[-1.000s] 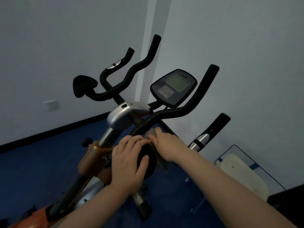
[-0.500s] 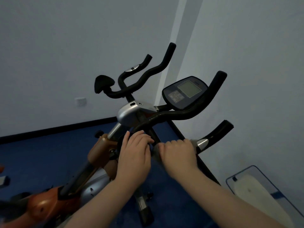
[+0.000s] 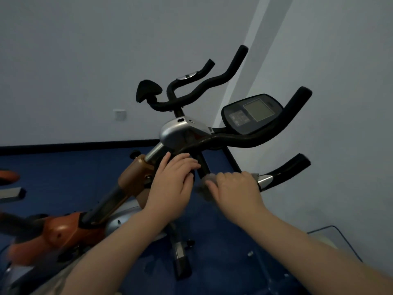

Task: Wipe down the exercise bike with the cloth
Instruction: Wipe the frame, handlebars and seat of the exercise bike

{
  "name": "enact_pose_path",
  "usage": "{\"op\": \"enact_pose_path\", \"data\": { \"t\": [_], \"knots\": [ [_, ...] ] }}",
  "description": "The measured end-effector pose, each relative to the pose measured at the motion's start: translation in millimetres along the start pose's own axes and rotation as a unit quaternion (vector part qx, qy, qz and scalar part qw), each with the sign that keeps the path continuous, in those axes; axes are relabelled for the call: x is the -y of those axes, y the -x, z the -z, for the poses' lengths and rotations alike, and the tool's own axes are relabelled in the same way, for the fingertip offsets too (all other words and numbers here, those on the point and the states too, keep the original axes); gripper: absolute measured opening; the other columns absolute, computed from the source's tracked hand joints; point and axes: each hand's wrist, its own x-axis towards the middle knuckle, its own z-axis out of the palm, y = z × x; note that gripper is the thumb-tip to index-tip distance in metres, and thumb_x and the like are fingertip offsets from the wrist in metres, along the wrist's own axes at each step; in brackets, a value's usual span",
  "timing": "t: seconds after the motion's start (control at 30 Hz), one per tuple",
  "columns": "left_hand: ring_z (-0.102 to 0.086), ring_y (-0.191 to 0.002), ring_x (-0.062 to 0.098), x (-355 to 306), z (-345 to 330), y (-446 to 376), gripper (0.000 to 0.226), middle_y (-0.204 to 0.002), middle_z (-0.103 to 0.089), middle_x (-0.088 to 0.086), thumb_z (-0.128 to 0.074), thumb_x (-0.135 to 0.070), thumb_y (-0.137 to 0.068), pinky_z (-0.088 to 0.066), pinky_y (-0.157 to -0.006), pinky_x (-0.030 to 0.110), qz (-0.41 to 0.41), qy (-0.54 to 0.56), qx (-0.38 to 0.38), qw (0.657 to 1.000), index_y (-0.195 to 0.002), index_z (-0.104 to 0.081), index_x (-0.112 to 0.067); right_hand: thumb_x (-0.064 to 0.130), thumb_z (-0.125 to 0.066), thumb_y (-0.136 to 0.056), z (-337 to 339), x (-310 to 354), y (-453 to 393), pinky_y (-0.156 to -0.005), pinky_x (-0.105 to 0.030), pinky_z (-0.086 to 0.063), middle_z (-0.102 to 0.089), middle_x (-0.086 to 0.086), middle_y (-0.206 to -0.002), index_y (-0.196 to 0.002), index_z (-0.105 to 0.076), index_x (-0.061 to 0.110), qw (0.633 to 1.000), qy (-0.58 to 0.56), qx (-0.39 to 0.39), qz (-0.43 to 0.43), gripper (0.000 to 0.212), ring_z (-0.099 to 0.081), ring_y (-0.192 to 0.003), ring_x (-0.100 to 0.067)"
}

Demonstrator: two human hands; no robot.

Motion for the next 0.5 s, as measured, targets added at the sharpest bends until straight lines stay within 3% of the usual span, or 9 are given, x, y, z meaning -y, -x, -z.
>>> {"op": "enact_pose_path", "data": {
  "t": [0.07,0.1,0.13,0.23,0.33,0.4,0.5],
  "knots": [
    [-0.026,-0.142,0.000,1.0,2.9,4.1,0.037,-0.141,-0.053,-0.010,-0.043,-0.022,-0.097,0.000,-0.122,0.029,-0.003,0.009,0.024,1.000,-0.130,-0.059,-0.022,0.052,-0.052,-0.093,0.0,-6.6,15.0,-0.069,-0.035,-0.044,-0.064,-0.001,-0.074,-0.086,-0.064,0.016,0.999,0.021,-0.023,0.037,0.039,-0.062,-0.069,-0.022],
    [-0.019,-0.145,-0.001,2.4,5.4,5.3,0.042,-0.146,-0.047,-0.011,-0.039,-0.030,-0.098,0.001,-0.122,0.029,-0.008,0.013,0.041,0.999,-0.136,-0.055,-0.023,0.053,-0.058,-0.089,1.8,-6.4,19.4,-0.067,-0.035,-0.046,-0.064,-0.001,-0.071,-0.083,-0.065,0.016,0.999,0.034,-0.028,0.029,0.038,-0.062,-0.066,-0.021],
    [-0.013,-0.146,-0.002,4.8,8.7,4.6,0.047,-0.151,-0.040,-0.011,-0.036,-0.039,-0.098,0.003,-0.122,0.028,-0.017,0.013,0.059,0.998,-0.140,-0.050,-0.023,0.054,-0.052,-0.092,2.1,-4.4,16.7,-0.069,-0.035,-0.046,-0.065,-0.001,-0.074,-0.087,-0.064,0.016,0.999,0.039,-0.012,0.022,0.040,-0.062,-0.069,-0.021],
    [-0.004,-0.148,-0.001,14.8,19.1,2.8,0.063,-0.158,-0.028,-0.011,-0.030,-0.056,-0.095,0.004,-0.122,0.028,-0.054,-0.020,0.086,0.995,-0.147,-0.042,-0.023,0.048,-0.011,-0.101,-0.7,15.4,-11.7,-0.069,-0.035,-0.034,-0.067,-0.004,-0.092,-0.109,-0.058,0.014,0.999,0.019,0.015,-0.020,0.058,-0.063,-0.081,-0.023],
    [-0.011,-0.149,0.005,20.5,26.1,4.5,0.067,-0.154,-0.034,-0.010,-0.031,-0.060,-0.092,-0.002,-0.123,0.036,-0.066,-0.045,0.076,0.994,-0.146,-0.043,-0.021,0.045,-0.009,-0.103,-5.2,15.1,-19.1,-0.064,-0.035,-0.029,-0.065,-0.005,-0.099,-0.121,-0.053,0.013,0.999,0.036,0.035,0.007,0.057,-0.064,-0.083,-0.025],
    [-0.025,-0.144,0.008,22.4,28.3,4.1,0.062,-0.146,-0.045,-0.009,-0.033,-0.058,-0.093,-0.013,-0.121,0.036,-0.067,-0.030,0.067,0.995,-0.140,-0.049,-0.021,0.046,-0.011,-0.103,-7.6,0.8,-5.6,-0.067,-0.034,-0.027,-0.063,-0.003,-0.104,-0.124,-0.047,0.017,0.997,0.028,0.037,0.059,0.051,-0.062,-0.087,-0.023],
    [-0.046,-0.119,0.011,26.2,28.4,-9.4,0.041,-0.121,-0.059,-0.009,-0.043,-0.048,-0.094,-0.032,-0.104,0.030,-0.058,-0.014,0.048,0.997,-0.121,-0.062,-0.024,0.045,-0.002,-0.097,-3.6,-4.6,-0.3,-0.071,-0.034,-0.028,-0.064,0.000,-0.104,-0.122,-0.046,0.021,0.999,0.003,0.027,0.047,0.055,-0.061,-0.087,-0.022]
  ]
}}
